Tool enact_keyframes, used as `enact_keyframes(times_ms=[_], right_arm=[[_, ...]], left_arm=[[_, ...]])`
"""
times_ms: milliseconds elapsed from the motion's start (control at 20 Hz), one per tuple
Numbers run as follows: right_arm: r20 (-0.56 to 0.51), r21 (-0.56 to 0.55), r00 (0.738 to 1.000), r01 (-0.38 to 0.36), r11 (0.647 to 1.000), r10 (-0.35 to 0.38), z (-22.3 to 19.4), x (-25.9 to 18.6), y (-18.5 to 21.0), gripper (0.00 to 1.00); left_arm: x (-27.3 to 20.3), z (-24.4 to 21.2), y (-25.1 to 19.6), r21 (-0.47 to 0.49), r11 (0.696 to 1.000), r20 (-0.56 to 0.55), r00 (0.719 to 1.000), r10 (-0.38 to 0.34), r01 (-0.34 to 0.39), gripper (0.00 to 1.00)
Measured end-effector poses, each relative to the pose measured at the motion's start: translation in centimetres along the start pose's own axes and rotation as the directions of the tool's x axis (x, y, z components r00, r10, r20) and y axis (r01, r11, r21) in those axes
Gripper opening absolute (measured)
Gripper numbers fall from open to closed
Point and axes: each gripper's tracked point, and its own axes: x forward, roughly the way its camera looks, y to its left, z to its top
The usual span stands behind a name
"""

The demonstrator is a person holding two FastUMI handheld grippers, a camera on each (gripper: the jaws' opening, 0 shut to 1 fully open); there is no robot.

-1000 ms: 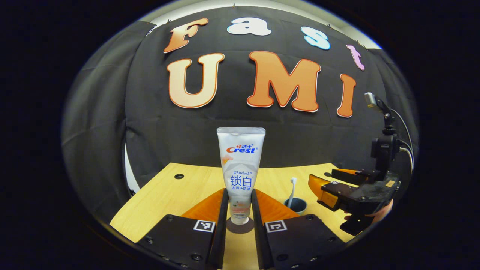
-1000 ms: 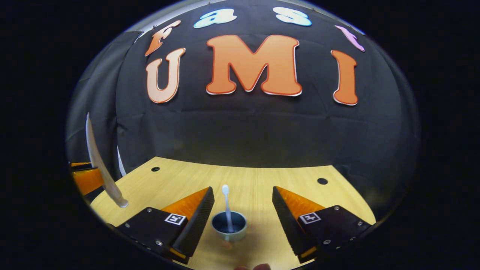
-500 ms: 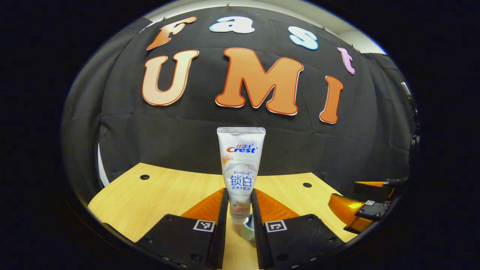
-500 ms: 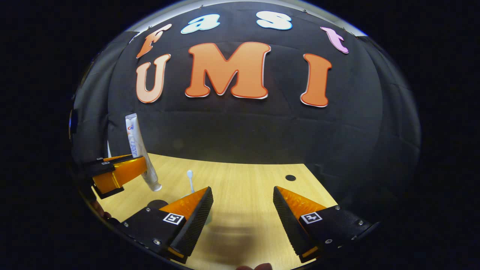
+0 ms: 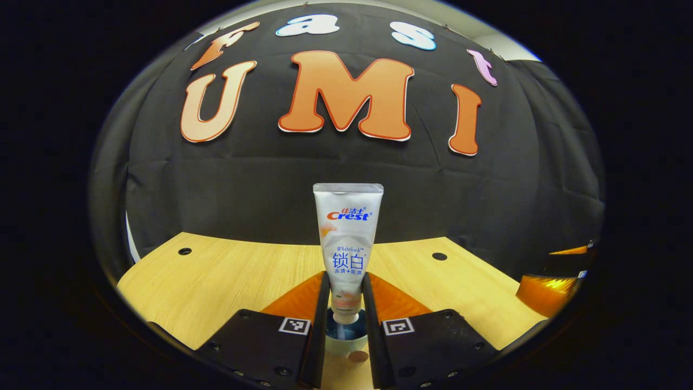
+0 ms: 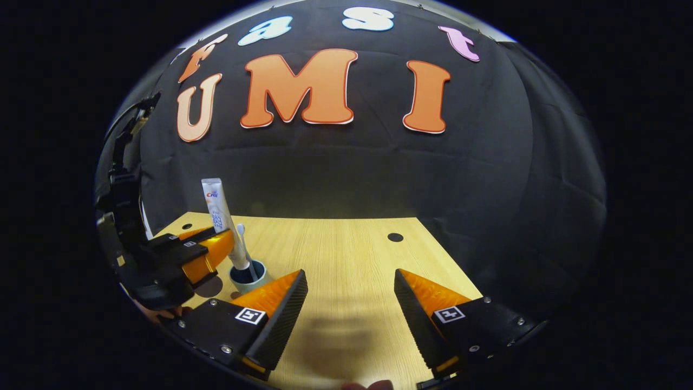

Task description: Put the toothbrush and toothpaste on the desktop into the cup, then pick up the cup and place it on the coaster on the desktop.

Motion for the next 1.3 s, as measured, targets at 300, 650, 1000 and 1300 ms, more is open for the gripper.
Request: enact_keyframes(times_ms=[300,650,1000,1300], right_arm=[[-0.023,0.0,1.0,0.0,1.0,0.0,-0.7,-0.1,-0.3,0.97],[-0.034,0.011,0.999,-0.018,1.0,0.019,-0.6,-0.4,0.0,0.97],[-0.09,-0.013,0.994,-0.065,0.998,0.064,-0.1,-0.2,3.1,0.97],[-0.206,-0.05,0.965,-0.174,0.983,0.161,-0.3,-0.3,9.6,0.97]], left_arm=[[1.2,-3.5,0.2,0.013,0.999,-0.052,0.998,0.036,-0.035,0.36],[0.4,-4.5,0.4,0.05,0.998,-0.072,0.996,0.043,-0.04,0.41],[-4.6,-3.3,3.6,0.01,0.997,-0.097,0.992,0.079,-0.078,0.88],[-8.9,-0.4,9.5,0.01,0.99,-0.086,0.986,0.142,-0.142,0.95]])
